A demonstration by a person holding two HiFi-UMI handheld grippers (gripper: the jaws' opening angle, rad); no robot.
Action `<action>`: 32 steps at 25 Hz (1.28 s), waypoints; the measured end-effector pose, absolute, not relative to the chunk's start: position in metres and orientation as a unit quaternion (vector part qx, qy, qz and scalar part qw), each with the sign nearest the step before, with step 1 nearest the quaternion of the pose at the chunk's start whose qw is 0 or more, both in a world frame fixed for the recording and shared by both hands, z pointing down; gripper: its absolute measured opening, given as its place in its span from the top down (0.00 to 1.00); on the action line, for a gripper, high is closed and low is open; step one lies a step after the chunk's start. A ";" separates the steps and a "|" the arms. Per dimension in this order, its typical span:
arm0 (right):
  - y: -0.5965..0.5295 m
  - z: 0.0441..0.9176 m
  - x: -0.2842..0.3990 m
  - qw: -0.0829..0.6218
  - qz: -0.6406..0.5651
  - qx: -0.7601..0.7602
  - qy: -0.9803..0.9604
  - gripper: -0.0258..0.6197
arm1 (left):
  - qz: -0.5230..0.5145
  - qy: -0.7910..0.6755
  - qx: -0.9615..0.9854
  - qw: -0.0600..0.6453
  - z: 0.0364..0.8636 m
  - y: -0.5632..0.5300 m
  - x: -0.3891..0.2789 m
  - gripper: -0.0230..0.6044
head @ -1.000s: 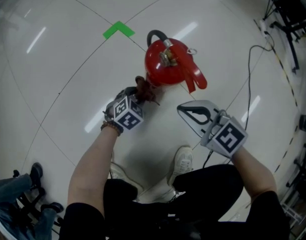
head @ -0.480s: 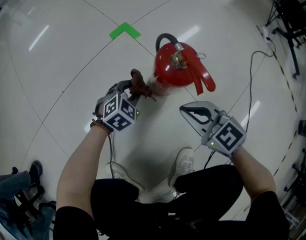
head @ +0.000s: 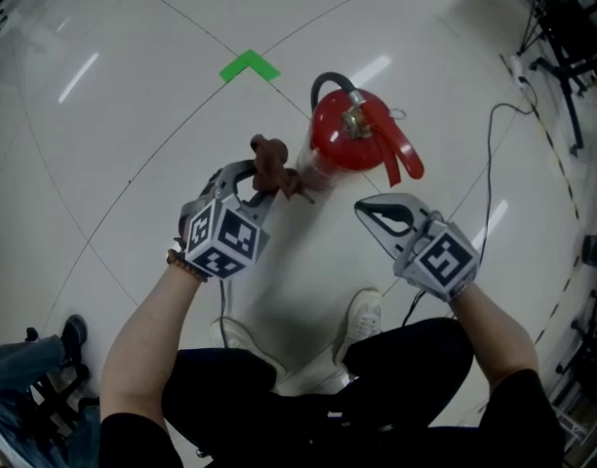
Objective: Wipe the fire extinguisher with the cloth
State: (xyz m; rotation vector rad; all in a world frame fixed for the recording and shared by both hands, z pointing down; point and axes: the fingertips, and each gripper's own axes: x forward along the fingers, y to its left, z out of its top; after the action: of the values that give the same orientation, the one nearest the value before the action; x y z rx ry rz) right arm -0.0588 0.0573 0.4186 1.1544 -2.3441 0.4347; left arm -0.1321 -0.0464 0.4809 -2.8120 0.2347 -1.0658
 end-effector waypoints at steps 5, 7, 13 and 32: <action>0.053 0.416 -0.058 0.248 0.162 0.427 -0.854 0.96 | -0.341 0.081 -0.935 0.060 0.464 -0.041 -0.134 0.79; 0.054 0.416 -0.057 0.252 0.161 0.430 -0.852 0.96 | -0.338 0.080 -0.936 0.058 0.460 -0.037 -0.134 0.79; 0.054 0.410 -0.045 0.247 0.170 0.460 -0.836 0.96 | -0.334 0.077 -0.938 0.050 0.450 -0.028 -0.134 0.79; 0.092 0.266 -0.043 0.195 0.265 0.498 -0.802 0.95 | -0.363 0.096 -0.925 -0.065 0.307 0.042 -0.143 0.79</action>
State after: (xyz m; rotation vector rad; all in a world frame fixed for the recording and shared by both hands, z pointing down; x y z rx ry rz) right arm -0.0430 0.0916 0.2659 1.3965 -2.2487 0.7426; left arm -0.1427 0.0417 0.3073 -3.0320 0.3159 -1.1898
